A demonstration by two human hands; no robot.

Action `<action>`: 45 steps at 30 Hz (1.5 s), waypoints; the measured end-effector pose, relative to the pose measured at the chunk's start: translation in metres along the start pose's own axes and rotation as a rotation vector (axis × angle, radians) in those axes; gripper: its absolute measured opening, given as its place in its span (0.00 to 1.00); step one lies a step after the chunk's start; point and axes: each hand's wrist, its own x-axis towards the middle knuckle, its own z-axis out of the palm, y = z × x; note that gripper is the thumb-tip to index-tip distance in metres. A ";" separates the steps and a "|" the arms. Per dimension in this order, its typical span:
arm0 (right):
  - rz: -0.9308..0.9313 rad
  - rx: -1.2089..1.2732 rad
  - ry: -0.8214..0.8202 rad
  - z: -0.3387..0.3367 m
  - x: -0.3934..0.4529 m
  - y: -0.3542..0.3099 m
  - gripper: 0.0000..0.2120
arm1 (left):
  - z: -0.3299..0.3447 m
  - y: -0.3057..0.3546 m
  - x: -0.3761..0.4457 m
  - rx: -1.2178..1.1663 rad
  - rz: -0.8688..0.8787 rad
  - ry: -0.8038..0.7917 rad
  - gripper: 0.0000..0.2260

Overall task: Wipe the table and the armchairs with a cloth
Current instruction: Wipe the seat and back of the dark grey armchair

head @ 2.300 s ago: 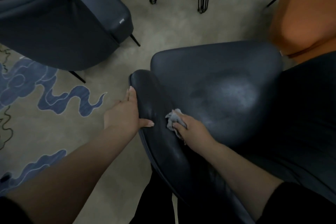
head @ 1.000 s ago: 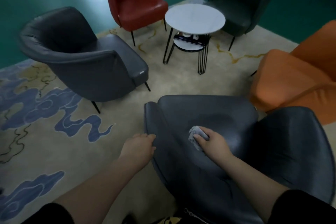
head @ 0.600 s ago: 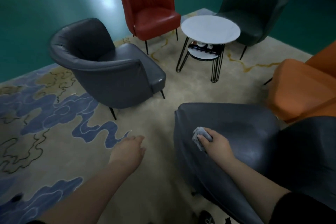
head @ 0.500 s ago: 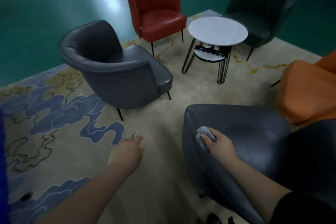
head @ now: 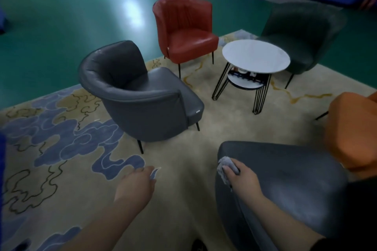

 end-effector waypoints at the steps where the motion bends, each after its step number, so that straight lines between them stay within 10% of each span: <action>1: -0.002 -0.007 -0.011 0.000 0.011 -0.003 0.09 | -0.002 0.004 0.010 0.007 -0.006 0.004 0.10; 45: 0.109 0.137 -0.003 0.107 0.358 -0.183 0.07 | -0.066 -0.109 0.397 0.024 0.095 -0.015 0.18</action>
